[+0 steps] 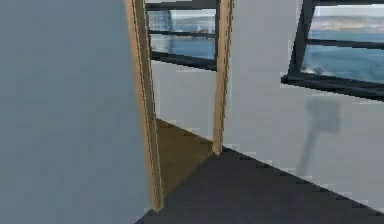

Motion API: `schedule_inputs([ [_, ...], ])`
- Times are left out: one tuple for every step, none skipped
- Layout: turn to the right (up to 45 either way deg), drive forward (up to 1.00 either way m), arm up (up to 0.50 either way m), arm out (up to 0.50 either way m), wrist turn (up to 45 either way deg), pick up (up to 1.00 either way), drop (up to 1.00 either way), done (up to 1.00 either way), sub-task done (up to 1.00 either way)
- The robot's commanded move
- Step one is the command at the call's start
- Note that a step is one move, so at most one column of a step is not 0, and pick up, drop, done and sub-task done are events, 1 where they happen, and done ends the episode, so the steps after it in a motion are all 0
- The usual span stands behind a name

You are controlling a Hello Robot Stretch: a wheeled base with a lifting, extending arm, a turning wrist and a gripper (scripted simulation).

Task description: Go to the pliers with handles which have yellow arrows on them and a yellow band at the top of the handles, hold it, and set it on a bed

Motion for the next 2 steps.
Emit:
schedule_inputs([
  [45.0,0.00,0.00,0.00,0.0,0.00,0.00,0.00,0.00],
  [3.0,0.00,0.00,0.00,0.0,0.00,0.00,0.00,0.00],
])
